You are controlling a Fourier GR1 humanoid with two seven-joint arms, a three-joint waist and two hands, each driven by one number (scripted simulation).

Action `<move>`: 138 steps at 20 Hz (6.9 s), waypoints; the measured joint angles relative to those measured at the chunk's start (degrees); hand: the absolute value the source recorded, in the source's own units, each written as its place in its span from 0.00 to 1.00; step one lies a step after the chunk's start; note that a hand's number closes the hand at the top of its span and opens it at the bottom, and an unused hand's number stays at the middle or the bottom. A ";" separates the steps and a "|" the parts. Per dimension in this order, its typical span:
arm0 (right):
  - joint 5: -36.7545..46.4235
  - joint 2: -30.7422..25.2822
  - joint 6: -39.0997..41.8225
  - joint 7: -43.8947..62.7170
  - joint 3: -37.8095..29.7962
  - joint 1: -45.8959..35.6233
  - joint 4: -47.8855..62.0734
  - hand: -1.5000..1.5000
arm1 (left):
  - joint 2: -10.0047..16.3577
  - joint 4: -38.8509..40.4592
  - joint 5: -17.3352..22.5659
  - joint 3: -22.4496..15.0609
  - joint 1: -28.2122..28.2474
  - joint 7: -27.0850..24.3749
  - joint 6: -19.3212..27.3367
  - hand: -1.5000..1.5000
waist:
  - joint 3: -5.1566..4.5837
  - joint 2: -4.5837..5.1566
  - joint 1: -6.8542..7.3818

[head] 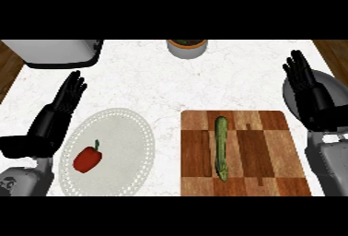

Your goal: Pick the squash from the cutting board and place it in the pan

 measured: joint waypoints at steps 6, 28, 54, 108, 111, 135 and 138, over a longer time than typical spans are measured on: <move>-7.20 1.27 13.21 -4.06 1.66 -0.18 -2.39 1.00 | -5.42 0.73 -2.39 -2.67 0.73 -1.14 3.13 0.50 | -0.10 0.21 1.53; 13.46 -14.19 22.96 -6.41 4.04 9.00 -7.47 0.00 | -13.51 0.25 -5.83 -6.28 3.50 1.13 5.12 0.50 | -0.27 0.20 1.97; 48.05 -0.56 28.91 11.77 20.97 3.43 -4.12 0.00 | -15.85 -1.18 -8.49 -2.77 7.28 0.09 0.71 0.50 | -0.22 0.18 1.82; 80.71 17.55 -2.67 38.52 4.18 0.53 -10.98 1.00 | -20.18 -2.27 -13.35 0.13 8.40 1.48 -1.90 0.50 | -0.29 -0.21 0.83; 79.74 17.82 -4.02 40.52 1.50 1.60 -14.54 1.00 | -19.95 -0.99 -12.94 0.72 8.13 0.54 -2.69 0.50 | -0.27 -0.05 1.10; 57.39 -2.35 -36.37 6.36 -29.95 -10.07 30.31 1.00 | -20.67 -1.63 -13.57 0.78 6.76 1.39 -3.66 0.50 | -0.08 0.67 2.91; 53.93 -5.55 -37.88 0.13 -32.79 -13.94 39.02 1.00 | -21.06 -1.36 -13.77 0.69 6.30 1.23 -3.52 0.50 | -0.04 0.82 3.29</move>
